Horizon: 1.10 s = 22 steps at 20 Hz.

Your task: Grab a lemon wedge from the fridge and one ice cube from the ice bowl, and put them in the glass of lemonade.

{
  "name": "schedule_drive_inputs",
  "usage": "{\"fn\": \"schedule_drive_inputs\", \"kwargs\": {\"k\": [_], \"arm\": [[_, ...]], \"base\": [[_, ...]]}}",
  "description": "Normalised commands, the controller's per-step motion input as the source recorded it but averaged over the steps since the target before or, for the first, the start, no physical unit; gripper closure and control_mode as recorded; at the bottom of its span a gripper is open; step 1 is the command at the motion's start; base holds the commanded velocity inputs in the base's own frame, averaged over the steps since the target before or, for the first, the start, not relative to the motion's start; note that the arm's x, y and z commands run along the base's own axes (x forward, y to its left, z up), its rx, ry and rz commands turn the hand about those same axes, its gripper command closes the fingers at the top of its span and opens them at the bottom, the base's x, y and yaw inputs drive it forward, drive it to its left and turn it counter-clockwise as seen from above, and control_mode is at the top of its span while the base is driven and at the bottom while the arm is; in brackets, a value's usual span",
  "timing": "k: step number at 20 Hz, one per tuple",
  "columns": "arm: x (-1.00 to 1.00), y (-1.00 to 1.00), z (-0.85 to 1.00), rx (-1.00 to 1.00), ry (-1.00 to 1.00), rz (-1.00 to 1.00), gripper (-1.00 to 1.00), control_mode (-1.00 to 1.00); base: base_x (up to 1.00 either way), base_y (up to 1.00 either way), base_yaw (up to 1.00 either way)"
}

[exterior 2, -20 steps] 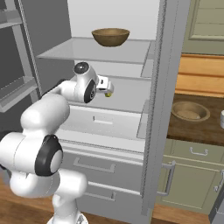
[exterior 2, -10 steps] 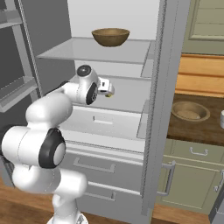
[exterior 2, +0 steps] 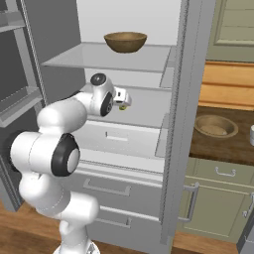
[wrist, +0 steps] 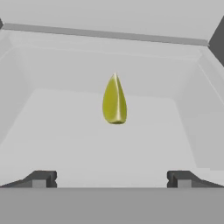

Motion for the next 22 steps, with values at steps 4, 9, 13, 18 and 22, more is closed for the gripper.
{"fn": "schedule_drive_inputs", "kwargs": {"k": [4,9,13,18,22], "arm": [[0.34,0.00,-0.07,0.00,0.00,0.00,-1.00,-1.00],[0.15,0.00,-0.24,0.00,0.00,0.00,-1.00,-1.00],[0.16,0.00,-0.32,0.00,0.01,0.00,-1.00,-1.00],[0.22,0.00,-0.13,0.00,0.00,0.00,-1.00,-1.00],[0.13,0.00,0.26,0.01,0.00,0.00,-1.00,-1.00]], "base": [[0.00,0.00,0.00],[0.00,0.00,0.00],[0.00,0.00,0.00],[0.00,0.00,0.00],[0.00,0.00,0.00]]}}
